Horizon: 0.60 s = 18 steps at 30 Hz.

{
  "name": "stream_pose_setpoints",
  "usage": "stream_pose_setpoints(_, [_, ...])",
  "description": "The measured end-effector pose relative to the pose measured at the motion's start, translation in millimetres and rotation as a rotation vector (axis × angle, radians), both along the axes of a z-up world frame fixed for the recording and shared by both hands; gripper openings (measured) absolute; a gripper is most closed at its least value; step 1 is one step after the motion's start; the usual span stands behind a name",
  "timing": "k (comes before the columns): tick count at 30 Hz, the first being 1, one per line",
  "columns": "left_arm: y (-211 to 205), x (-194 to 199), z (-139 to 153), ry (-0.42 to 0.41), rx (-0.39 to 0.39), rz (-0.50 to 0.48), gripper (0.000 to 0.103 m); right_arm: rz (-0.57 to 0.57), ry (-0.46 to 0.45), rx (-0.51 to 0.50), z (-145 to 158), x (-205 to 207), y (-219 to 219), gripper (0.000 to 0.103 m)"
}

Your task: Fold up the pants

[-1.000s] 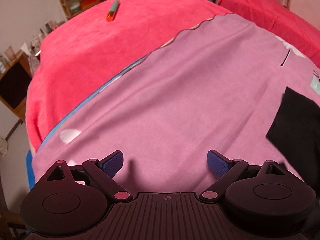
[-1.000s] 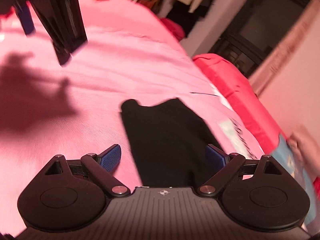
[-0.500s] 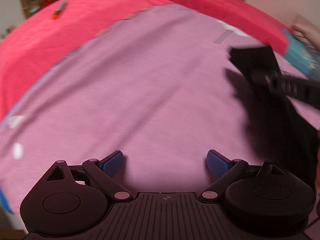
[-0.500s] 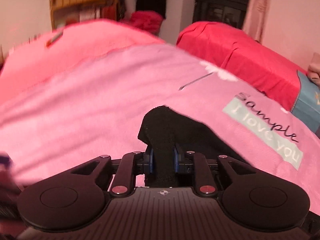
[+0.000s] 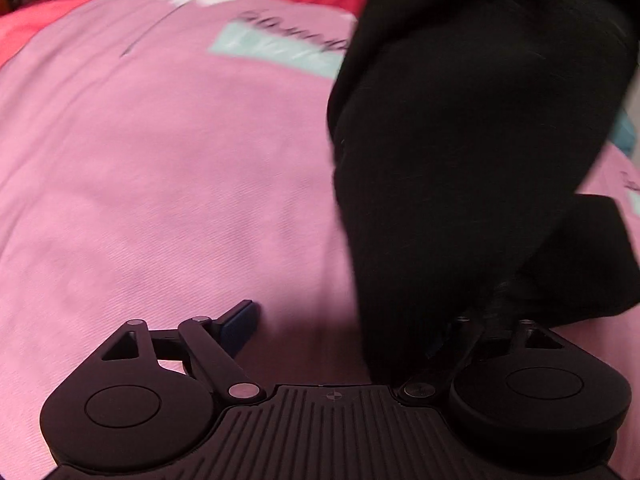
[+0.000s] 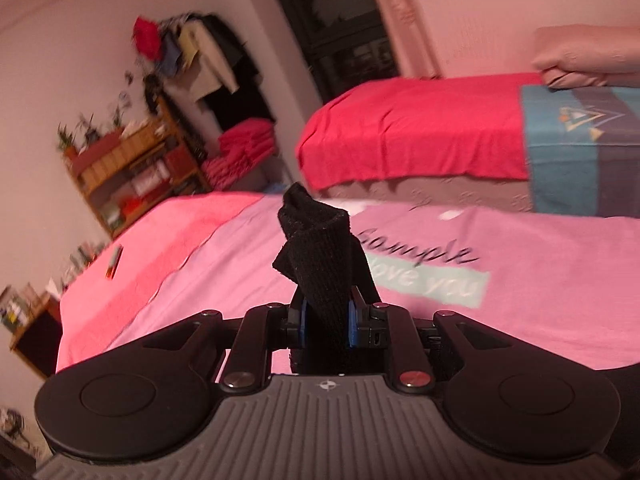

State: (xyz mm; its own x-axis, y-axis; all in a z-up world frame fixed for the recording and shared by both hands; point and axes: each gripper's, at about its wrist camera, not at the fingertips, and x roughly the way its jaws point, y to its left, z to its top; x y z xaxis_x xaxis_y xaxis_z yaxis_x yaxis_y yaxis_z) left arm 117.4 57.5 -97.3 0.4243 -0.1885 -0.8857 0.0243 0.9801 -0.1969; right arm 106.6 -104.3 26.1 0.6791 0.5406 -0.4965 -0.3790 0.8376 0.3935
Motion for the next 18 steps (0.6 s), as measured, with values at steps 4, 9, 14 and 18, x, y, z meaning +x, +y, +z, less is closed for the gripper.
stream_pose_setpoints(4, [-32,-9,24,-0.077,-0.006,-0.146,0.103,-0.151,-0.014,0.027,7,-13,-83,0.022])
stream_pose_setpoints(9, [-55,-30,43,-0.092,-0.032,-0.348,0.103,-0.377,0.088,0.030,-38,-42,-190,0.025])
stream_pose_setpoints(14, [-43,-43,63,-0.111,-0.046,-0.383,0.103,-0.562,0.228,0.032,-90,-63,-245,0.062])
stream_pose_setpoints(18, [-41,-19,65,-0.104,-0.014,-0.305,0.103,-0.602,0.137,-0.008,-77,-59,-247,0.070])
